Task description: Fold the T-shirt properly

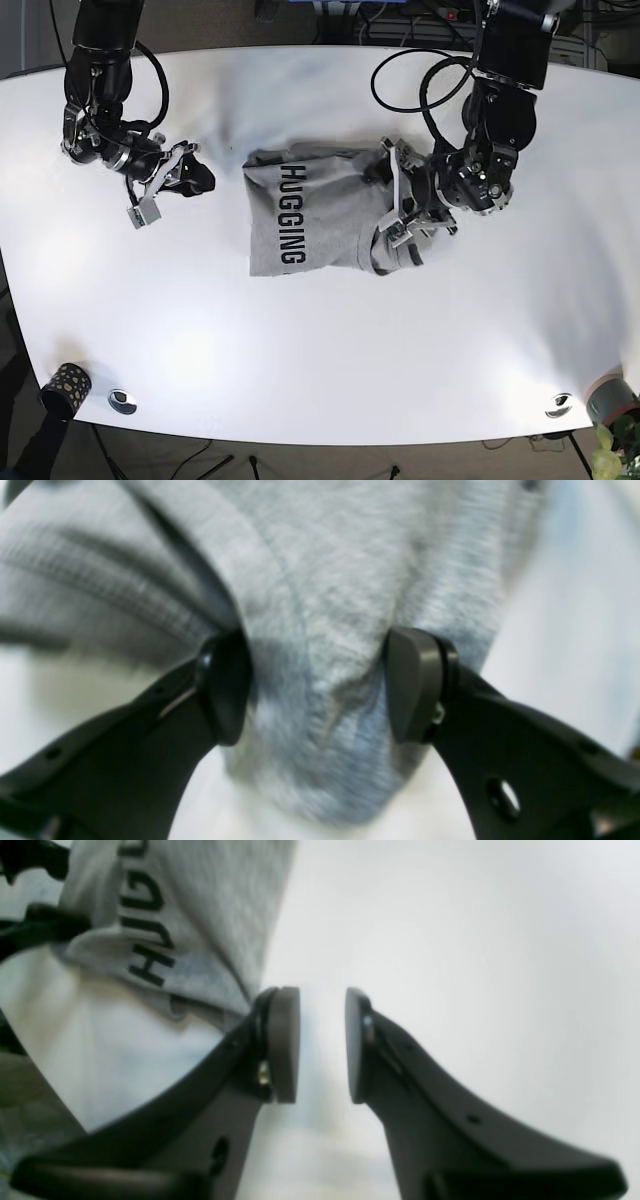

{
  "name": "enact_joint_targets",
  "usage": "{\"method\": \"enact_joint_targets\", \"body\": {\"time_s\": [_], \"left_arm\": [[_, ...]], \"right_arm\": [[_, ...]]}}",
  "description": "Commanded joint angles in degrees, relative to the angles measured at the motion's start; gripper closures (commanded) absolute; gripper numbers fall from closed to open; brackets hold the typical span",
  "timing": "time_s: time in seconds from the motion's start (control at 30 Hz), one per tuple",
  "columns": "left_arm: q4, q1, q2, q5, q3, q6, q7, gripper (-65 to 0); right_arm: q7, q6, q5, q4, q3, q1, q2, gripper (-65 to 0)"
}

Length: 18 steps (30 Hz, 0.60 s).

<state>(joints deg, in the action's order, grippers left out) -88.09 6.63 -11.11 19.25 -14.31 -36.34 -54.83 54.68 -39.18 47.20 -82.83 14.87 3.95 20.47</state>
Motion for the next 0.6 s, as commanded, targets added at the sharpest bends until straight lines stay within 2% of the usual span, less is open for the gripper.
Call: {"method": "enact_joint_targets", "body": {"time_s": [0.0,0.07,0.17,0.3,0.4,0.47,0.57], "left_arm": [[-6.5,1.7,-0.7,1.3,0.3,-0.3,1.3,-38.5],[-9.8,1.7,-1.0,1.3,0.4,-0.3,1.2,-38.5],[-14.1,1.3,-1.5,1.3,2.9,-0.5,-1.4,-38.5],[-18.9,-1.2,-0.1,1.6,6.6,-0.5,-3.2,-38.5],[-21.5,-3.9,0.2,1.6,7.2,-0.5,-3.3,-38.5],[-22.1,-5.7,1.1,1.6,7.1,-0.5,-3.3,-38.5],[-22.1,-7.6,2.9,1.6,7.1,-0.6,-3.7,-38.5]], "right_arm": [[-1.2,-0.82,1.6,-3.4,-0.1,-1.1,0.7,-14.6],[-1.2,-0.82,1.3,-3.5,-0.2,-1.8,0.4,-14.6],[-1.1,-0.82,-2.3,-3.5,-1.4,-4.4,0.0,-14.6],[-1.3,-0.82,-11.3,-3.3,-5.2,-10.0,-2.1,-14.6],[-1.3,-0.82,-19.1,-3.3,-5.4,-13.7,-6.2,-14.6],[-1.5,-0.82,-26.6,-2.6,-5.4,-17.1,-8.9,-14.6],[-1.8,-0.82,-34.6,1.0,-5.5,-22.3,-12.0,-14.6]]}}
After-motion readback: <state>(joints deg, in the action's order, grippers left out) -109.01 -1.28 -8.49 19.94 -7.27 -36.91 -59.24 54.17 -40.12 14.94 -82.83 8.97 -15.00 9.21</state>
